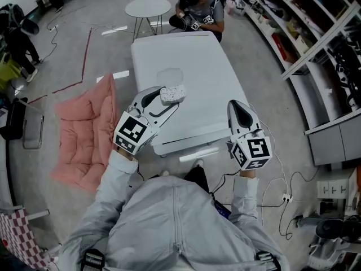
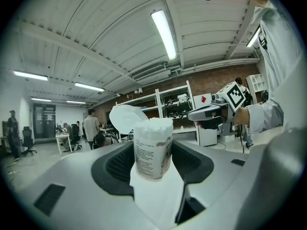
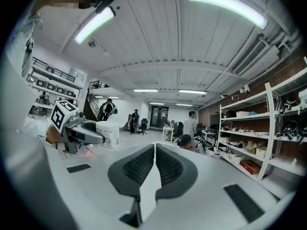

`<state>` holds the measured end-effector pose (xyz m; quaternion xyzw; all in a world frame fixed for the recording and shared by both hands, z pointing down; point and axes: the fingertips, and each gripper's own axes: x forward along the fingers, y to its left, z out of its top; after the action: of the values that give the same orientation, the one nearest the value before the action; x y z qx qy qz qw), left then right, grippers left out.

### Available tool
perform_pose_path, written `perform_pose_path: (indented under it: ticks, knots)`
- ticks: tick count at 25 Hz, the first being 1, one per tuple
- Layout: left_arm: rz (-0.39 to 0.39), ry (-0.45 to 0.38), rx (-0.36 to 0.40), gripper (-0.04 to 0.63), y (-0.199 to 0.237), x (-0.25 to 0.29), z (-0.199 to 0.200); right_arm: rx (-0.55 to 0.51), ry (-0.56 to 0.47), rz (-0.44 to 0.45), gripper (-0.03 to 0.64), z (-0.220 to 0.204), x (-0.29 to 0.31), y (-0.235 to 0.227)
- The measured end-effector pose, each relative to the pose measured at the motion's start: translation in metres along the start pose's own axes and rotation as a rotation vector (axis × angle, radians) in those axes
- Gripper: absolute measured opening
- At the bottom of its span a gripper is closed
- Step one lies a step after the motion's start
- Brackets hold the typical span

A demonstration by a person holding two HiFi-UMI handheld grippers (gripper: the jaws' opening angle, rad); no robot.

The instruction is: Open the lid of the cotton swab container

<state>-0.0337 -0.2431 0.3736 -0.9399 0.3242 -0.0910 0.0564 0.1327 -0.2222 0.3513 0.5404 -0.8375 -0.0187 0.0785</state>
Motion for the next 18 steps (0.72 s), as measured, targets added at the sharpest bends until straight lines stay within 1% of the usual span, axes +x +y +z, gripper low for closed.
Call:
perform_pose_path:
  ticks: [5, 9, 18]
  knots:
    - [-0.007, -0.016, 0.005, 0.255, 0.001, -0.006, 0.003, -0.012, -0.011, 0.009, 0.04, 0.003, -0.001, 0.009]
    - [-0.012, -0.02, 0.006, 0.255, -0.007, -0.003, 0.006, -0.014, -0.013, 0.009, 0.038, 0.003, -0.006, 0.004]
    - [-0.011, -0.015, 0.008, 0.255, -0.004, -0.001, 0.005, -0.03, 0.016, 0.011, 0.034, 0.0, -0.003, 0.004]
